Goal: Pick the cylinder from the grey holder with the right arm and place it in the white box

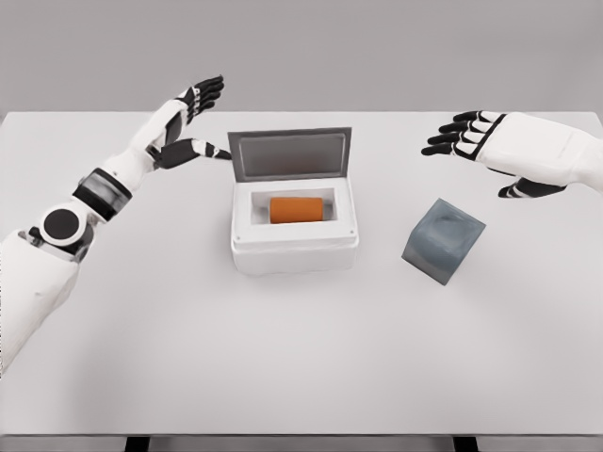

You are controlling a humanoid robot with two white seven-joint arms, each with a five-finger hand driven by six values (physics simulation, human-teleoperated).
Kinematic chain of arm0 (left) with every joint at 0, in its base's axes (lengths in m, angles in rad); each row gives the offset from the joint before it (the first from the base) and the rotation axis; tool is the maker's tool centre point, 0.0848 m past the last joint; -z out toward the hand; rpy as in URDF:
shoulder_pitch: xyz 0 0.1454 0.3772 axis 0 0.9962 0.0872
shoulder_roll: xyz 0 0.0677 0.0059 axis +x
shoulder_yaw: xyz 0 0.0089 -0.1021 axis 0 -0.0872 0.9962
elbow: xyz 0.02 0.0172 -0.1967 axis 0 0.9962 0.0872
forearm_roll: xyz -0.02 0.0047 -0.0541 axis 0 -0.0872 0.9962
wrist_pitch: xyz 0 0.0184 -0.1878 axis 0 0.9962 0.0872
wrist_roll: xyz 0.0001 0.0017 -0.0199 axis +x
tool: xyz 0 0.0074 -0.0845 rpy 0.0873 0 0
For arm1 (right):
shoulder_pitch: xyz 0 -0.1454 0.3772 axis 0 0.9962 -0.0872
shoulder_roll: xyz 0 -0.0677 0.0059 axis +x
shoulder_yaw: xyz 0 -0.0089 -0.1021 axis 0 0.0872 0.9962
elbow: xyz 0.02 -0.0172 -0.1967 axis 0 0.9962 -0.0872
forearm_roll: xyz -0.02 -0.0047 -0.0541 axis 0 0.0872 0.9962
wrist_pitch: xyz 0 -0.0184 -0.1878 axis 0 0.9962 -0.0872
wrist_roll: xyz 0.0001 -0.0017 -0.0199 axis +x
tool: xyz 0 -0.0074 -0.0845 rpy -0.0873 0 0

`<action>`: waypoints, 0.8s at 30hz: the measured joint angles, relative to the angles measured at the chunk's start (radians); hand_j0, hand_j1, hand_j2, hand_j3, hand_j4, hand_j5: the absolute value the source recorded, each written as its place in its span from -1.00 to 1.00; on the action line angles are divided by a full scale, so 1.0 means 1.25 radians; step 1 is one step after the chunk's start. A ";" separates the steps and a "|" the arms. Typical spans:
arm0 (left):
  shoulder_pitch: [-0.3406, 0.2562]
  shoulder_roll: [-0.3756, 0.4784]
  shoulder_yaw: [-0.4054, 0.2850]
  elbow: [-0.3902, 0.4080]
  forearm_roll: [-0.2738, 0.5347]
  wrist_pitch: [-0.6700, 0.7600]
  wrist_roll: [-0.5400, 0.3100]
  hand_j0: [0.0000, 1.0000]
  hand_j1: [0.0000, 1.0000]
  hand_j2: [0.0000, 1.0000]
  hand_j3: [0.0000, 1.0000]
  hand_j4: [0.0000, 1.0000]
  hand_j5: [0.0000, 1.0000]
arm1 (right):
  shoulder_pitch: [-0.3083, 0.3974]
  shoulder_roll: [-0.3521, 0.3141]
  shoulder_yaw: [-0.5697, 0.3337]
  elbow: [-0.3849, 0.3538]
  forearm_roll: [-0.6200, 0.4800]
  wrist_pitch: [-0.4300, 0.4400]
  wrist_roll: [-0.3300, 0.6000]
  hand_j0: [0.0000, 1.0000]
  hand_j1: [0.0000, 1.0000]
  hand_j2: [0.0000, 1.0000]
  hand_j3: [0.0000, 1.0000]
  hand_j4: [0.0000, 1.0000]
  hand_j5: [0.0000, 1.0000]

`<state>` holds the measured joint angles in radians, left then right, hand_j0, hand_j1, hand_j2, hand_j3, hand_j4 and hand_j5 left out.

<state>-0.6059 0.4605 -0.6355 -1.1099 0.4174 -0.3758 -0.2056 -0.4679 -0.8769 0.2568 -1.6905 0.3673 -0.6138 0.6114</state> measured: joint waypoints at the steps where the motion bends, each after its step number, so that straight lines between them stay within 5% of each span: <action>1: -0.004 -0.003 -0.011 0.006 -0.006 0.000 -0.001 1.00 1.00 1.00 1.00 1.00 1.00 | 0.000 0.000 0.000 -0.002 0.000 0.000 0.000 1.00 1.00 1.00 1.00 1.00 1.00; 17: -0.011 0.000 -0.049 0.006 -0.016 -0.006 -0.013 1.00 1.00 1.00 1.00 1.00 1.00 | -0.005 -0.004 -0.003 -0.026 0.000 0.000 0.000 1.00 1.00 1.00 1.00 1.00 1.00; 24: -0.004 0.075 -0.048 -0.105 0.062 -0.007 -0.013 1.00 1.00 1.00 1.00 1.00 1.00 | -0.006 -0.008 -0.003 -0.029 0.000 0.000 0.000 1.00 1.00 1.00 1.00 1.00 1.00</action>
<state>-0.6106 0.5538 -0.6952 -1.2415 0.4948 -0.3843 -0.2218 -0.4755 -0.8867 0.2534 -1.7268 0.3669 -0.6138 0.6114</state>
